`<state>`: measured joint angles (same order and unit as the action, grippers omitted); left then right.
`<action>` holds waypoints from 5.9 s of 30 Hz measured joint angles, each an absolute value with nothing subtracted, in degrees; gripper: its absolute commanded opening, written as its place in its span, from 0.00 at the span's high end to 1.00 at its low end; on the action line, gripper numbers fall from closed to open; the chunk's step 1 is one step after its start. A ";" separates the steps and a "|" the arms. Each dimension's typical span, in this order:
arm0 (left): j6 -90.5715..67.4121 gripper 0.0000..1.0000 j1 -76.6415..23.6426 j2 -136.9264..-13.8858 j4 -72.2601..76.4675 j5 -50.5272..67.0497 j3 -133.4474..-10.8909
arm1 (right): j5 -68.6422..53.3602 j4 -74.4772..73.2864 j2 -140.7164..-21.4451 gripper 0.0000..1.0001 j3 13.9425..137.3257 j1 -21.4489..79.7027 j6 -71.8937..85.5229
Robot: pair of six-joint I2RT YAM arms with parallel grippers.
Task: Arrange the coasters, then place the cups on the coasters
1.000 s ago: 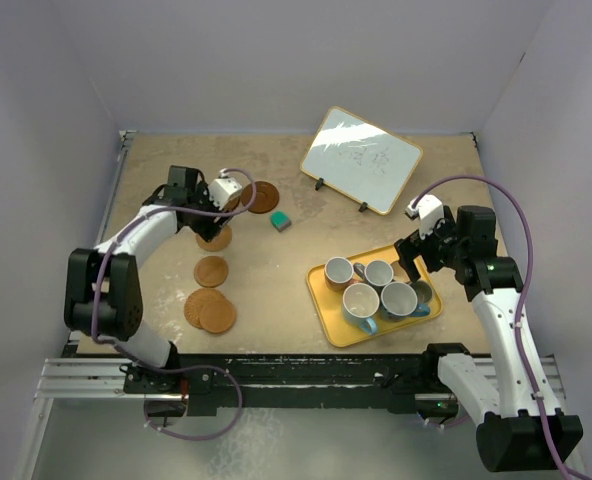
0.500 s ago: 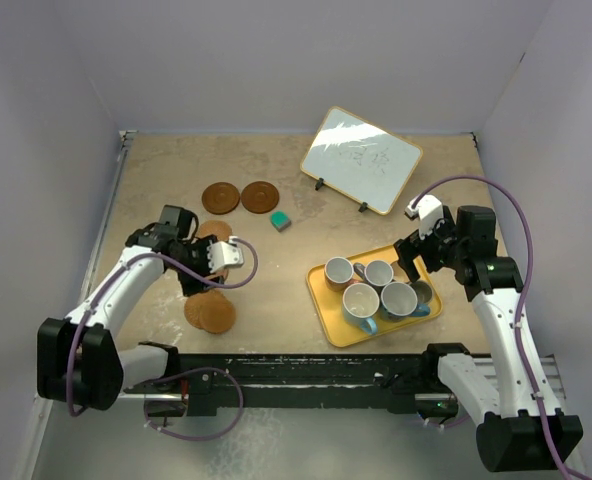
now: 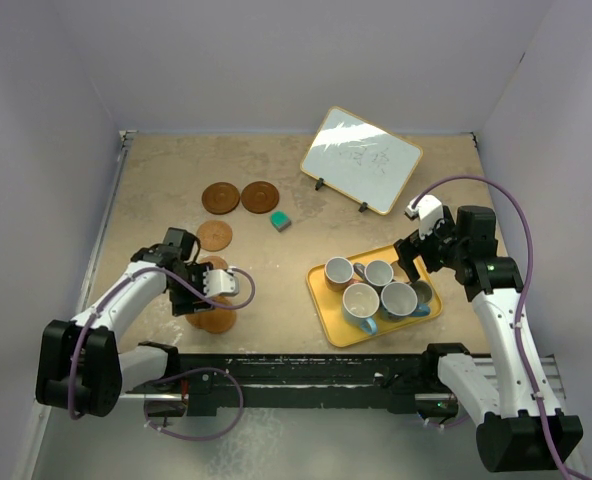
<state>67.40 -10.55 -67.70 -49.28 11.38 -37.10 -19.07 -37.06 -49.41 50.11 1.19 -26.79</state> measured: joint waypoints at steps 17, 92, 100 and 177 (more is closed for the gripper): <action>65.43 0.41 -17.47 -68.29 -44.40 7.11 -34.37 | -19.03 -37.08 -49.43 0.00 50.11 1.21 -27.03; 43.88 0.45 -23.62 -109.40 -20.16 -1.19 -71.94 | -18.98 -37.43 -50.37 0.00 50.11 1.23 -27.66; 42.57 0.45 -23.62 -109.84 -19.94 -1.93 -72.55 | -19.00 -37.43 -50.52 0.00 50.11 1.23 -27.66; 15.97 0.34 -23.97 -110.26 -26.70 15.33 -76.01 | -18.57 -37.43 -51.37 0.00 50.11 1.23 -27.70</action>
